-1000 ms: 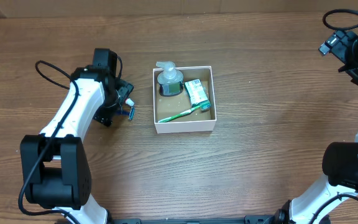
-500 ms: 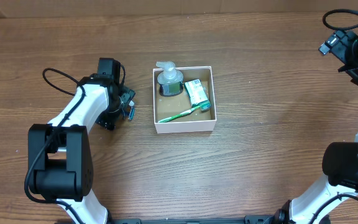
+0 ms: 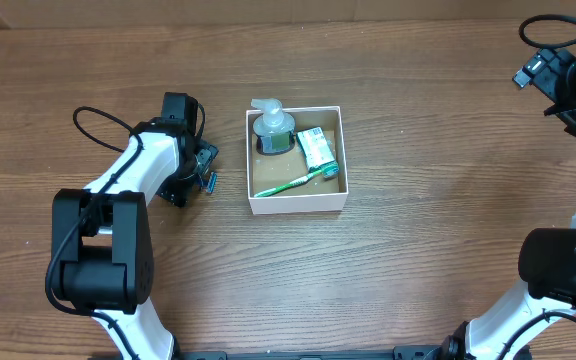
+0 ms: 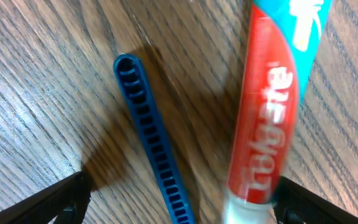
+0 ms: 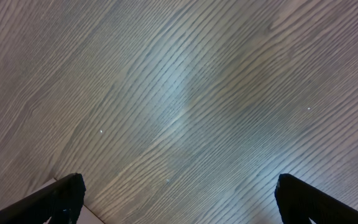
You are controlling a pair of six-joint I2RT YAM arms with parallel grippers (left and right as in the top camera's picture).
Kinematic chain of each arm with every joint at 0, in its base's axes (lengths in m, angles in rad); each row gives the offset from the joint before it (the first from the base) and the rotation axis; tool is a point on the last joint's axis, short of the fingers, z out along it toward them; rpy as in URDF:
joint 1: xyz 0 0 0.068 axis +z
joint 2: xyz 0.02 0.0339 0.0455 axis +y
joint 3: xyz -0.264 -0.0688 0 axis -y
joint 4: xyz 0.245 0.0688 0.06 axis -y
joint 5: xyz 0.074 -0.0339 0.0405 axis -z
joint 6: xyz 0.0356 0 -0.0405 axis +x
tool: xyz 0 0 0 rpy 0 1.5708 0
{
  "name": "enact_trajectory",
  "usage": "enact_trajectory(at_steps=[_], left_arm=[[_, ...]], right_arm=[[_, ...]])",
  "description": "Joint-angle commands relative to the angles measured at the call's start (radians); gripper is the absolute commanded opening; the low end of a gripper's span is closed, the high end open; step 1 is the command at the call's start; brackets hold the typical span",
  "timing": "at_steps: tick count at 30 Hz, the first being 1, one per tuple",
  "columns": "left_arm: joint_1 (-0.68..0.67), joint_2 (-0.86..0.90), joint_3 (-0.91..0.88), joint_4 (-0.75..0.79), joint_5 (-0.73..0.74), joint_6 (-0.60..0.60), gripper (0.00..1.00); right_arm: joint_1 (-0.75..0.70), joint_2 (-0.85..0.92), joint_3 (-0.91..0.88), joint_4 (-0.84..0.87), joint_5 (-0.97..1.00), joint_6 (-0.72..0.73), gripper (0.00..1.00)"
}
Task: Pack container
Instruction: 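Lower the left gripper onto the Colgate toothpaste tube and grasp it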
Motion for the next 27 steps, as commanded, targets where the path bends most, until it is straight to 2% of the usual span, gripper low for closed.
enact_trajectory(at_steps=[1,8,13,27], left_arm=[[0.002,0.072,-0.028,0.016,-0.011,0.034,0.96],[0.002,0.072,-0.003,0.075,0.040,0.251,1.00],[0.002,0.072,0.116,-0.038,0.039,0.368,1.00],[0.002,0.072,0.298,-0.191,0.010,0.451,1.00]], right_arm=[[0.005,-0.011,0.007,0.002,-0.003,0.005,1.00],[0.005,-0.011,0.007,0.002,-0.003,0.005,1.00],[0.005,-0.011,0.007,0.002,-0.003,0.005,1.00],[0.005,-0.011,0.007,0.002,-0.003,0.005,1.00]])
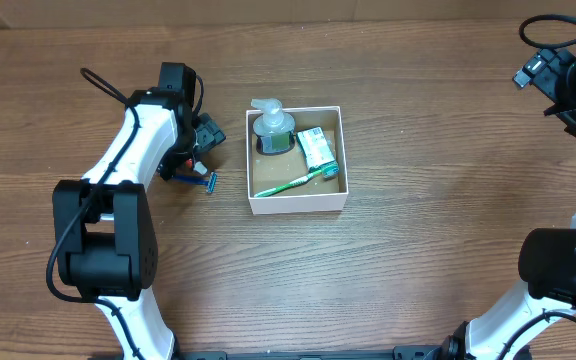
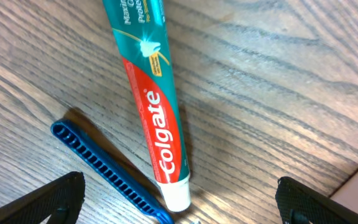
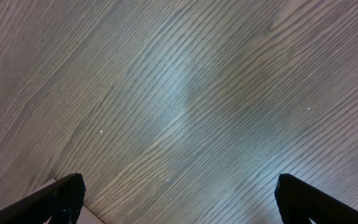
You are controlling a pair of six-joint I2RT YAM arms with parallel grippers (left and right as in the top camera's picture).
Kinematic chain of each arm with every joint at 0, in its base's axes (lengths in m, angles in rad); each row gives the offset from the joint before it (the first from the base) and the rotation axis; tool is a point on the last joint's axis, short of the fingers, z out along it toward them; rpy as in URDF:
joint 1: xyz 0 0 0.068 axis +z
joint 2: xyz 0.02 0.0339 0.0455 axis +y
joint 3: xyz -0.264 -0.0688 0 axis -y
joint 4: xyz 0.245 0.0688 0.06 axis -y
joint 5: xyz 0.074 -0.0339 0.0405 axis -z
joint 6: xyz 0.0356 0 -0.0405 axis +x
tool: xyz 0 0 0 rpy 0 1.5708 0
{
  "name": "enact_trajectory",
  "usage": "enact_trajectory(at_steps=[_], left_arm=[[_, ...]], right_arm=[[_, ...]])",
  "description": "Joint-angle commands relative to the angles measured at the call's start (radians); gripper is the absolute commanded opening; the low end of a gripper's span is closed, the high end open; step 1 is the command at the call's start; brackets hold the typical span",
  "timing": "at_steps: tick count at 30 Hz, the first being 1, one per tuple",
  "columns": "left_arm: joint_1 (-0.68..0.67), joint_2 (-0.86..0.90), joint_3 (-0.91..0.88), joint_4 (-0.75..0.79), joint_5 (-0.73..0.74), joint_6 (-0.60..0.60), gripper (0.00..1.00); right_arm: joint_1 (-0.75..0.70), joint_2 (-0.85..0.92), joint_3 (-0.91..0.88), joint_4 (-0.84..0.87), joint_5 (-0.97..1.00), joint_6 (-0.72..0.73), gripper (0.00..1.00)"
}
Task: Pack container
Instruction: 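Lower the left gripper onto the Colgate toothpaste tube and grasp it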
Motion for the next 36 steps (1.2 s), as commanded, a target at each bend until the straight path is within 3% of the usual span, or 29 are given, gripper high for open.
enact_trajectory(at_steps=[1,10,23,24,29,30,36], left_arm=[[0.002,0.006,0.039,-0.010,-0.018,0.037,1.00],[0.002,0.047,0.033,0.051,-0.028,-0.113,0.97],[0.002,0.153,0.033,0.098,-0.028,-0.133,0.92],[0.002,0.156,0.033,0.098,-0.027,-0.133,0.88],[0.002,0.161,0.033,0.078,-0.021,-0.132,0.38],[0.002,0.161,0.033,0.072,-0.020,-0.132,0.33],[0.002,0.161,0.033,0.037,-0.019,-0.101,0.33]], right_arm=[[0.005,-0.011,0.007,0.003,-0.003,0.005,1.00],[0.005,-0.011,0.007,0.003,-0.003,0.005,1.00],[0.005,-0.011,0.007,0.003,-0.003,0.005,1.00],[0.005,-0.011,0.007,0.003,-0.003,0.005,1.00],[0.005,-0.011,0.007,0.003,-0.003,0.005,1.00],[0.005,-0.011,0.007,0.003,-0.003,0.005,1.00],[0.005,-0.011,0.007,0.003,-0.003,0.005,1.00]])
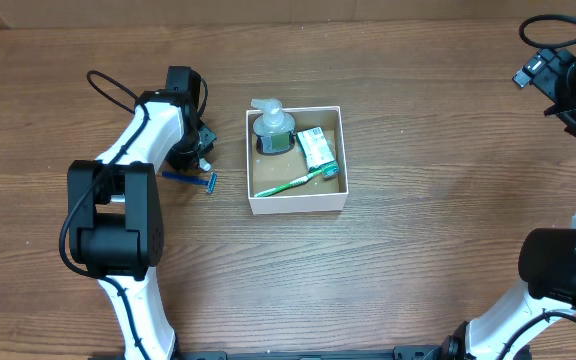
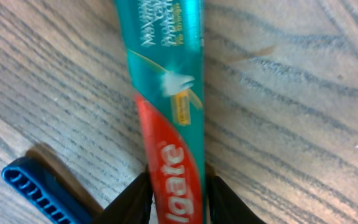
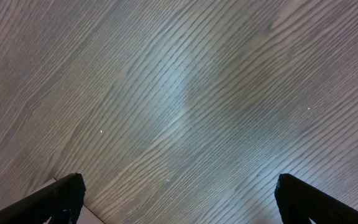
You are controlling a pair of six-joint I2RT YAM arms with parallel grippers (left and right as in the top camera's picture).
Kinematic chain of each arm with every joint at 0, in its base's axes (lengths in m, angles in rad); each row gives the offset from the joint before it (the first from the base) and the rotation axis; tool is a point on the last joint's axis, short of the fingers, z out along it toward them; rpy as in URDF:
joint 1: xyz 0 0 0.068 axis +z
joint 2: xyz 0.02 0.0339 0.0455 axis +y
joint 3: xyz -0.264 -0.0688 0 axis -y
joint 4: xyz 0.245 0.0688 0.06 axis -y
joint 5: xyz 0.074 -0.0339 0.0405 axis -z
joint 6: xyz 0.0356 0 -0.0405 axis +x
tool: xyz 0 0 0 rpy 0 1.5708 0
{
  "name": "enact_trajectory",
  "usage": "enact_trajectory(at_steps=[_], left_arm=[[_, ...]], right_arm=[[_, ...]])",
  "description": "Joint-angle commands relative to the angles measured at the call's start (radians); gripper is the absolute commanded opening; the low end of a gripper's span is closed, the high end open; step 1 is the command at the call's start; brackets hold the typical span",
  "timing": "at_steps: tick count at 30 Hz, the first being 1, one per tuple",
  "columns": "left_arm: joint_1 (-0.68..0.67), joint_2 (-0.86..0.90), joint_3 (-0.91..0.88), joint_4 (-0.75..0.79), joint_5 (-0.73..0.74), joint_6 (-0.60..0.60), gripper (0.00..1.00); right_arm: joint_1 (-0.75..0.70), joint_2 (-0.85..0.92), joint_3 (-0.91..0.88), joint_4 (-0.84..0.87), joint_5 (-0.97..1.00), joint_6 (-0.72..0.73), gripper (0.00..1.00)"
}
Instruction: Pack container
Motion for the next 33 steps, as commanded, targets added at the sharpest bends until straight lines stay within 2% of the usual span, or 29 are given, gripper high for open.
enact_trajectory(at_steps=[1,5,8,11,21,25,33], left_arm=[[0.000,0.039,0.005,-0.023,0.016,0.035,0.33],[0.000,0.030,0.006,-0.028,0.019,0.121,0.33],[0.001,0.019,0.017,-0.046,0.014,0.142,0.32],[0.006,0.005,0.038,-0.069,0.015,0.152,0.21],[0.006,-0.001,0.062,-0.100,0.019,0.176,0.17],[0.006,-0.002,0.087,-0.128,0.019,0.201,0.20],[0.006,-0.003,0.346,-0.340,0.019,0.268,0.22]], right_arm=[[0.005,-0.011,0.007,0.002,-0.003,0.006,1.00],[0.005,-0.011,0.007,0.002,-0.003,0.006,1.00],[0.005,-0.011,0.007,0.002,-0.003,0.006,1.00],[0.005,-0.011,0.007,0.002,-0.003,0.006,1.00],[0.005,-0.011,0.007,0.002,-0.003,0.006,1.00],[0.005,-0.011,0.007,0.002,-0.003,0.006,1.00],[0.005,-0.011,0.007,0.002,-0.003,0.006,1.00]])
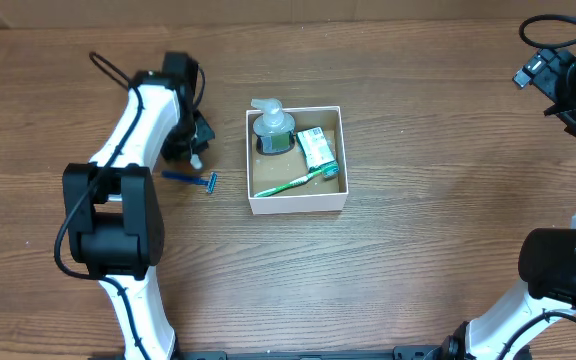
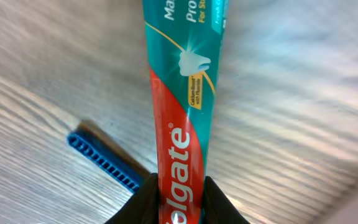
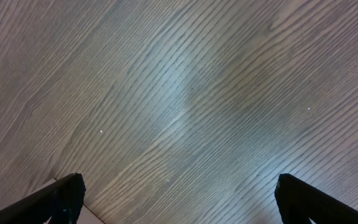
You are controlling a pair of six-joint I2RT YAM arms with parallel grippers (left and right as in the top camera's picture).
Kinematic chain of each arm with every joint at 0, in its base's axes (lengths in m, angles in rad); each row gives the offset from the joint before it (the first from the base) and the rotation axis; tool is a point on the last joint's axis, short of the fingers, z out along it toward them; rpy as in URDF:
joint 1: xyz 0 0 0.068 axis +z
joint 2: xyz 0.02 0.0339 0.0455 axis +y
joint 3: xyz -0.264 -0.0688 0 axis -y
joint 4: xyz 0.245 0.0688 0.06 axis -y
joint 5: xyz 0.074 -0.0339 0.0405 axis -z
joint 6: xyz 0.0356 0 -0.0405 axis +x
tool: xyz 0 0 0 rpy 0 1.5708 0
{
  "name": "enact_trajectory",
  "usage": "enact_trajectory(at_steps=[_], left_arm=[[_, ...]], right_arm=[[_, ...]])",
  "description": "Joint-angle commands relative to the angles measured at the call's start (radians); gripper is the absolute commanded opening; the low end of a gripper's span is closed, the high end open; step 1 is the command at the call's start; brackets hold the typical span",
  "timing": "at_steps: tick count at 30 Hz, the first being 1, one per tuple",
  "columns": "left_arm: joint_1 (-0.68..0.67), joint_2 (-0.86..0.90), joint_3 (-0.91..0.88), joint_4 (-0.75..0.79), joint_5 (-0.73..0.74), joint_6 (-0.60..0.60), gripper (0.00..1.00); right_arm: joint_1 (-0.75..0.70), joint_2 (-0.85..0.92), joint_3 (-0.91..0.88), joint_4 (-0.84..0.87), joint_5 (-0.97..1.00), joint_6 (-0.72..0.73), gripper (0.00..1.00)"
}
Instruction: Pack container
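Observation:
A white open box (image 1: 297, 203) sits mid-table holding a soap pump bottle (image 1: 271, 126), a small green-and-white carton (image 1: 316, 147) and a green toothbrush (image 1: 296, 182). My left gripper (image 2: 181, 202) is shut on a red and teal Colgate toothpaste tube (image 2: 182, 106), lifted off the wood left of the box; overhead its white cap (image 1: 196, 158) pokes out below the gripper. A blue razor (image 1: 192, 179) lies on the table beneath it, also seen as a blue razor (image 2: 104, 162) in the left wrist view. My right gripper (image 3: 178, 199) is open over bare wood at the far right.
The wooden table (image 1: 418, 230) spreads around the box. The left arm's black cable (image 1: 108, 68) loops near the table's back left. The right arm (image 1: 568, 90) stands at the far right edge.
My left gripper, shut on the toothpaste tube lying on the wood, has risen with it; the razor now looks smaller and farther below. The right arm has not moved.
My left gripper was open low over the razor and toothpaste tube left of the box. It then stood open farther back over both. Then it was shut on the tube on the table, and now holds it raised. The box's contents and right arm stayed unchanged.

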Motion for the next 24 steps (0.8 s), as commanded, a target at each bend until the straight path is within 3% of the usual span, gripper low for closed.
enact_trajectory(at_steps=[1,6,16,24], left_arm=[[0.006,-0.003,0.184,-0.101,0.002,0.065,0.22],[-0.003,-0.004,0.392,-0.256,0.010,0.134,0.21],[-0.098,-0.004,0.783,-0.516,0.166,0.409,0.22],[-0.262,-0.003,0.810,-0.604,0.238,0.631,0.22]], right_arm=[[0.005,-0.011,0.007,0.002,-0.003,0.005,1.00],[0.005,-0.011,0.007,0.002,-0.003,0.005,1.00],[0.005,-0.011,0.007,0.002,-0.003,0.005,1.00],[0.005,-0.011,0.007,0.002,-0.003,0.005,1.00]])
